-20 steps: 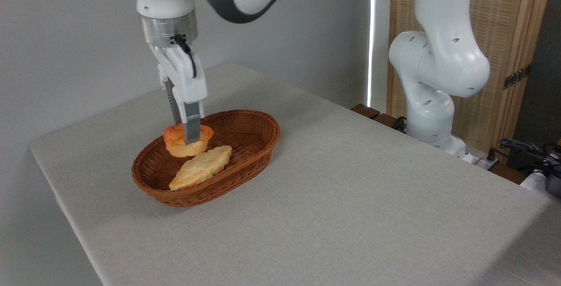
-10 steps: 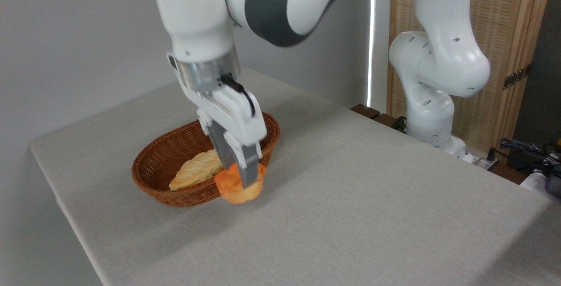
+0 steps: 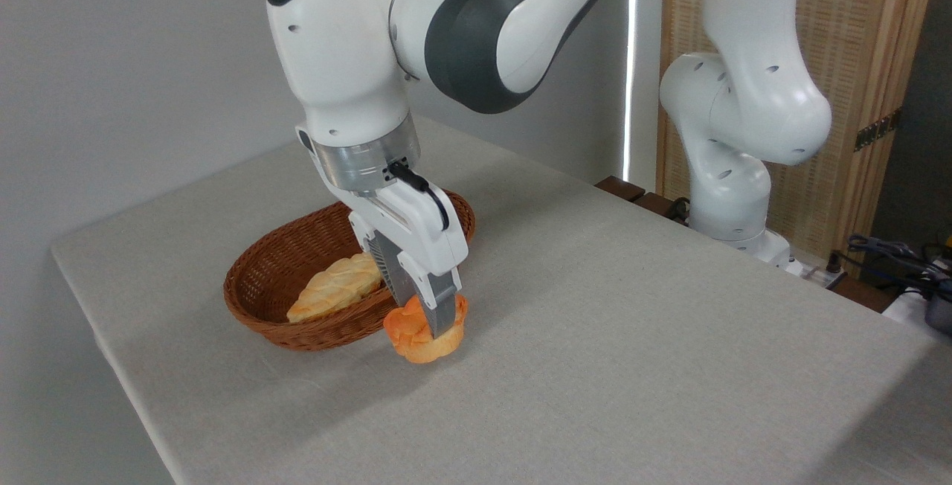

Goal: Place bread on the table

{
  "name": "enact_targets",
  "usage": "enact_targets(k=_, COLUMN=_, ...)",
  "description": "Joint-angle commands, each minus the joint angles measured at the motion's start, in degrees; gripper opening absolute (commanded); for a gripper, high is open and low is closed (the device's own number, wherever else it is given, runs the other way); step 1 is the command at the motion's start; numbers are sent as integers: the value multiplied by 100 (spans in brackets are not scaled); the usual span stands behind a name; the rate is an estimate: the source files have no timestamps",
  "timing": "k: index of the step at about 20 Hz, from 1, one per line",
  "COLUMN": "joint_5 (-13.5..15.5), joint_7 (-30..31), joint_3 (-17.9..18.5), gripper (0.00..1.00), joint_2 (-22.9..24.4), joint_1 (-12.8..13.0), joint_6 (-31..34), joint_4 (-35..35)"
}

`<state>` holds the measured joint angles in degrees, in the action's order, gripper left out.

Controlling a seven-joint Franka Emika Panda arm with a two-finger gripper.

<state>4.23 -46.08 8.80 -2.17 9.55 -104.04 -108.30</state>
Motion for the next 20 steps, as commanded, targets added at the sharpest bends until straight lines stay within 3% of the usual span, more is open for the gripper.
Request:
enact_targets(k=1, joint_5=-72, joint_7=-15, joint_3=52, gripper=100, joint_2=-73, joint_1=55, joint_6=-55, joint_4=-25)
enact_targets(k=7, joint_5=-63, joint_7=-7, joint_3=43, gripper=100, joint_2=-56, joint_1=55, joint_6=-126, joint_4=28)
enact_targets(k=12, joint_5=-2, joint_7=64, joint_3=-18, gripper=100, joint_2=146, joint_1=82, joint_6=-205, joint_4=511)
enact_targets(k=17, joint_5=-72, joint_7=212, joint_3=-291, gripper=100, joint_2=164, joint_1=178, joint_6=-152, joint_4=828)
enact_targets(k=20, joint_5=-72, joint_7=301, joint_3=-195, gripper=100, joint_2=164, joint_1=126, joint_6=-117, joint_4=950)
